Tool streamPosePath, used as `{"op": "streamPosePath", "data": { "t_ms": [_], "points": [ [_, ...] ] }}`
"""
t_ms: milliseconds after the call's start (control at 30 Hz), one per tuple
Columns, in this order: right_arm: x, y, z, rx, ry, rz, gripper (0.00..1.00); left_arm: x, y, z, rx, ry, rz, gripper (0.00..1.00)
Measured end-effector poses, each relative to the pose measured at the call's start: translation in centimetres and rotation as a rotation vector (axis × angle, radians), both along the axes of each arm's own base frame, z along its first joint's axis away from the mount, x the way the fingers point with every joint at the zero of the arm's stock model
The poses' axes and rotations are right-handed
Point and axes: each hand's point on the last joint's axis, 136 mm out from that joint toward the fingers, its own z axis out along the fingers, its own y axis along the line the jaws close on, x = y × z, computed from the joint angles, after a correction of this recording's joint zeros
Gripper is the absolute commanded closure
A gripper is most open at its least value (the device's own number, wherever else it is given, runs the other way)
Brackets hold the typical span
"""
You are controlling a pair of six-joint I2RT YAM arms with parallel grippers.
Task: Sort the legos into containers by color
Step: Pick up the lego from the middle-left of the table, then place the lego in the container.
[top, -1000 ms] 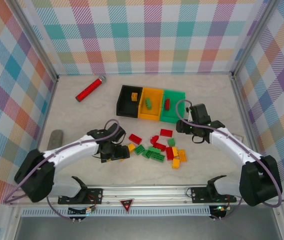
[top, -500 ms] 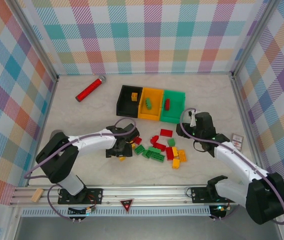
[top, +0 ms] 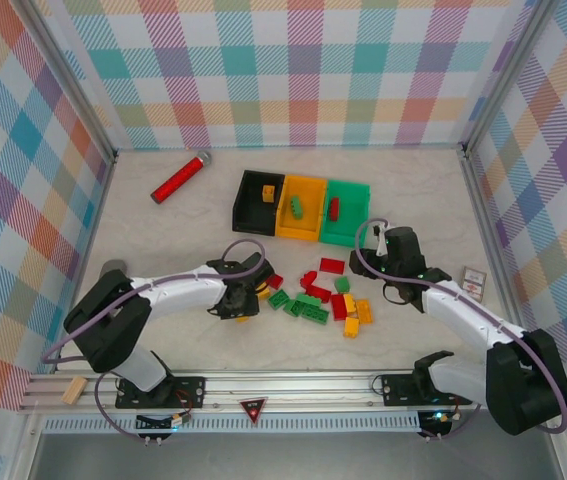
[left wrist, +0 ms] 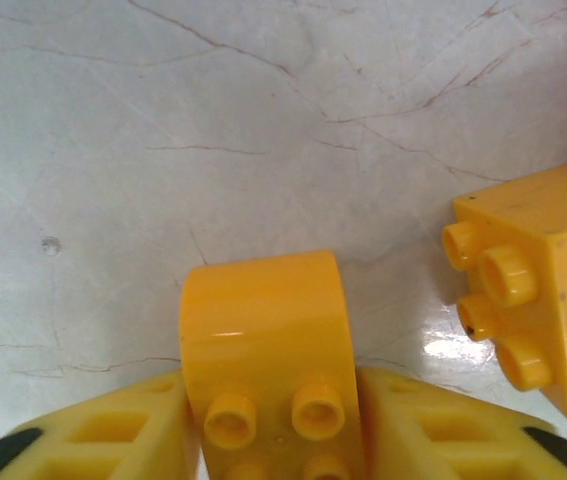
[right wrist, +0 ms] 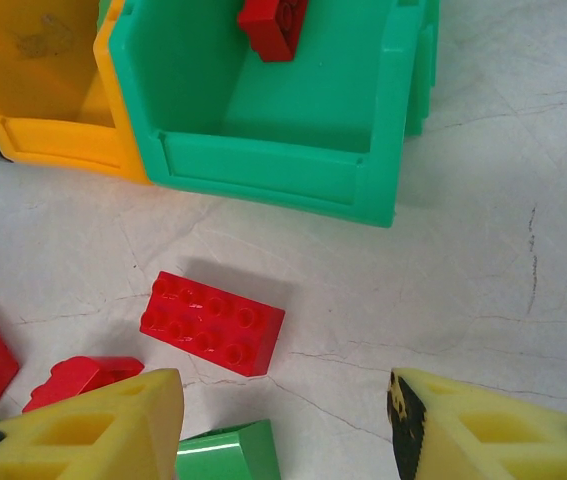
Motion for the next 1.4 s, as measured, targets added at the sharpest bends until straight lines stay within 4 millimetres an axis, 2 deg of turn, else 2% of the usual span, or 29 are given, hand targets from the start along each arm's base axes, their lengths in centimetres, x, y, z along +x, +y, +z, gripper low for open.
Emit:
{"op": "streamPosePath", "data": {
  "t_ms": [33,100,167,200,367,467,600,667,767,900,967,1067,1200,1400],
  "points": [
    [0.1,0.0,0.1,0.001,-0.004,0.0,0.43,0.0,0.1,0.1,0.001,-0.006,0.0,0.77],
    [0.2,0.1,0.2,0.005,-0.01,-0.001,0.43,0.2,0.2,0.5,-0.001,-0.022,0.0,0.78],
    [0.3,0.1,0.3,0.008,-0.016,-0.002,0.43,0.4,0.2,0.9,-0.003,-0.037,0.002,0.89],
    [0.3,0.1,0.3,0.008,-0.017,-0.002,0.43,0.4,0.3,1.0,-0.003,-0.044,0.003,0.91],
    [0.3,0.1,0.2,0.007,-0.013,-0.002,0.43,0.6,1.0,1.9,0.03,-0.06,-0.003,0.93],
    [0.3,0.1,0.2,0.008,-0.014,-0.003,0.42,1.8,0.4,3.6,0.041,-0.084,-0.026,0.98],
    [0.4,0.1,0.2,0.008,-0.016,-0.003,0.42,6.3,-1.9,7.2,0.006,-0.154,-0.054,1.0],
    [0.4,0.1,0.2,0.01,-0.017,-0.003,0.42,9.7,-2.7,9.2,-0.029,-0.193,-0.053,1.0],
    [0.4,0.1,0.2,0.011,-0.015,-0.005,0.42,14.5,-2.7,11.1,-0.064,-0.238,-0.032,1.0],
    [0.4,0.1,0.2,0.012,-0.016,-0.006,0.42,20.6,-2.7,12.5,-0.083,-0.287,-0.025,1.0],
    [0.4,0.1,0.2,0.012,-0.017,-0.006,0.42,23.2,-2.7,12.4,-0.081,-0.306,-0.033,1.0],
    [0.4,0.1,0.3,0.013,-0.021,-0.006,0.42,25.9,-3.0,11.4,-0.068,-0.316,-0.051,1.0],
    [0.5,0.2,0.3,0.016,-0.021,-0.008,0.42,27.1,-3.5,9.1,-0.036,-0.29,-0.089,1.0],
    [0.5,0.1,0.3,0.019,-0.023,-0.011,0.42,27.3,-3.1,5.8,0.027,-0.238,-0.132,1.0]
  ]
}}
